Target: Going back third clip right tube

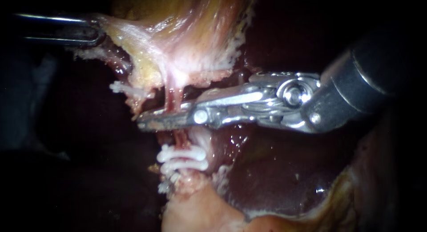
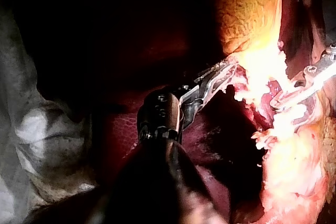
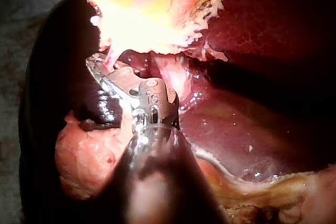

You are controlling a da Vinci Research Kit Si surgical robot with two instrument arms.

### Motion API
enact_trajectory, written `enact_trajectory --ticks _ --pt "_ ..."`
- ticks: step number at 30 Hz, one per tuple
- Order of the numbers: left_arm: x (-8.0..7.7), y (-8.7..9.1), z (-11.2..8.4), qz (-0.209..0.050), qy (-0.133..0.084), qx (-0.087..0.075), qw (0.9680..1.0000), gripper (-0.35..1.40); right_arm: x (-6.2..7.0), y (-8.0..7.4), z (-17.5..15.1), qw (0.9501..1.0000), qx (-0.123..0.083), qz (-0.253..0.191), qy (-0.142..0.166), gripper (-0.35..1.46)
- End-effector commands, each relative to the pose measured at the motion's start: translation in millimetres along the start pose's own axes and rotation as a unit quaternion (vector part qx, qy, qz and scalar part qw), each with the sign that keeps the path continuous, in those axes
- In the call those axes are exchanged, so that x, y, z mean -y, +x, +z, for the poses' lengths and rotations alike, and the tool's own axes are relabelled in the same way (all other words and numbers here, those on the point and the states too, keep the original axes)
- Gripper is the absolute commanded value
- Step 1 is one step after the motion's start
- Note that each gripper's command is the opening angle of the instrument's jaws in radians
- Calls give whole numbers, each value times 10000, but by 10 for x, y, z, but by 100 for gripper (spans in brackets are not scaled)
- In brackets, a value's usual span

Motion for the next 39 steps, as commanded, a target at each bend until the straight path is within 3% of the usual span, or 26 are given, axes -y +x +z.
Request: enact_trajectory --ticks 1,2,5,8,11,17,23,27,36,39 --pt "0 0 0 1 2 -1 10000 -35 0 -1 0 10000 4 -1 3 -35" --pt "0 0 0 1 2 -1 10000 -35 -1 -2 1 10000 13 -5 16 -35" --pt "0 -1 0 3 3 -3 10000 -35 -3 -8 3 10000 -43 -24 83 5" --pt "0 -1 1 4 4 -3 10000 -35 -9 -12 7 9998 -161 -9 136 32" --pt "0 -1 1 4 4 -3 10000 -35 -16 -14 11 9997 -196 -140 67 40" --pt "0 -1 1 4 5 -4 10000 -35 -34 -22 14 9975 -302 -614 -196 45" --pt "0 -1 1 4 5 -4 10000 -35 -51 -26 12 9907 -130 -1225 -585 48" --pt "0 -1 1 4 5 -4 10000 -35 -53 -27 8 9860 -84 -1532 -658 49" --pt "-1 -2 0 5 5 -4 10000 -35 -51 -30 -2 9819 -70 -1768 -677 50" --pt "-1 -2 0 5 4 -3 10000 -35 -47 -35 -13 9773 -43 -2011 -670 50"
